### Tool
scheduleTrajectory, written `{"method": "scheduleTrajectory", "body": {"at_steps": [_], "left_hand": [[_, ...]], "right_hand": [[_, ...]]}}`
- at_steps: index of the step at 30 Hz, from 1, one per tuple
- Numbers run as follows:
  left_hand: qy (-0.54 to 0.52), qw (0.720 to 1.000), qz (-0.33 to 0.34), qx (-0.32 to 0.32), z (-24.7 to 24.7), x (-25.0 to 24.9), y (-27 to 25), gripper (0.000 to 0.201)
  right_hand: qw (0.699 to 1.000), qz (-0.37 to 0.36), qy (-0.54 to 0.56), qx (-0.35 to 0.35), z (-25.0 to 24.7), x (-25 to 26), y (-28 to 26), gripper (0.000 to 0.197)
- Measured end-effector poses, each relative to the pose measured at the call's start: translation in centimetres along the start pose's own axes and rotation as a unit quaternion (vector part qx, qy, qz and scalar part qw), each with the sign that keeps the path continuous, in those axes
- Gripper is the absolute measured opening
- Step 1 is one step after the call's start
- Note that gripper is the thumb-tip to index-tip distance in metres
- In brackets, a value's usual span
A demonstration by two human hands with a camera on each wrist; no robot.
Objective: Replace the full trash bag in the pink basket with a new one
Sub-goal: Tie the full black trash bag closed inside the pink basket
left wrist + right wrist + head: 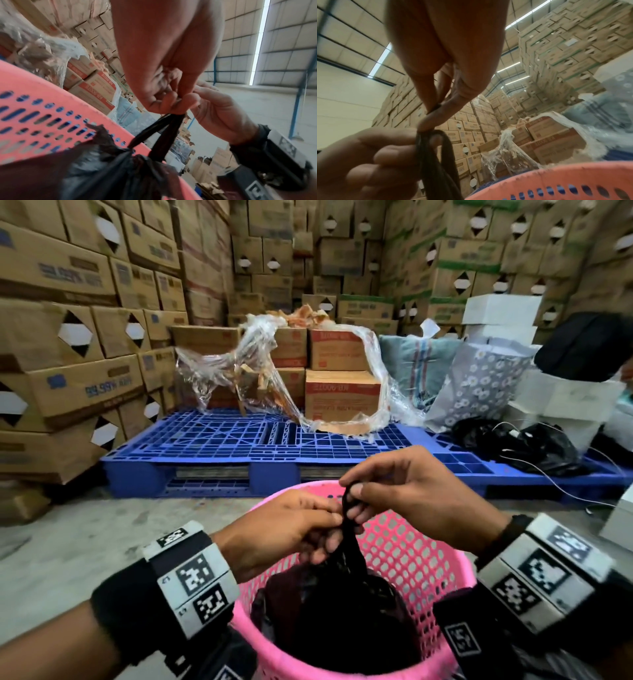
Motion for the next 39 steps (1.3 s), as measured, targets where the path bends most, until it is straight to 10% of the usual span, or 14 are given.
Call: {"method": "scheduleTrajectory", "body": {"at_steps": [5,11,19,25,30,34,39], "left_hand": [[0.055,0.998,0.022,-0.02,-0.4,0.1,-0.3,0.027],[0.082,0.996,0.018,-0.021,-1.1,0.2,-0.6,0.029],[0.089,0.993,-0.077,-0.015,-1.9,1.2,-1.3,0.024],[0.217,0.974,0.046,-0.053,-2.3,0.0,-1.1,0.011],[0.384,0.917,0.1,0.044,-1.3,-0.6,-1.0,0.014],[0.184,0.983,0.013,0.007,-1.1,0.0,-1.0,0.022],[0.103,0.994,0.001,-0.025,-0.8,0.6,-0.8,0.017]], "right_hand": [[0.997,0.063,0.028,-0.02,-0.1,-1.3,0.5,0.02],[0.956,0.074,-0.27,0.083,2.4,-3.5,0.3,0.018],[0.915,-0.118,-0.385,0.015,2.3,-2.5,-0.3,0.011],[0.946,-0.069,-0.314,0.027,1.9,-3.0,0.1,0.009],[0.958,-0.036,-0.282,0.024,1.7,-3.3,0.6,0.01],[0.965,-0.027,-0.258,-0.036,1.2,-3.1,0.7,0.011],[0.981,0.061,-0.179,0.049,1.7,-3.6,0.1,0.019]]}}
Point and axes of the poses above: each hand's wrist, its own y-axis towards the middle knuckle, its own z-axis out of the palm, x = y × z, the point moved 4 cm from there along y, towards the middle knuckle, and after that the axes turned 14 degrees about z, right-handed, at the moved point
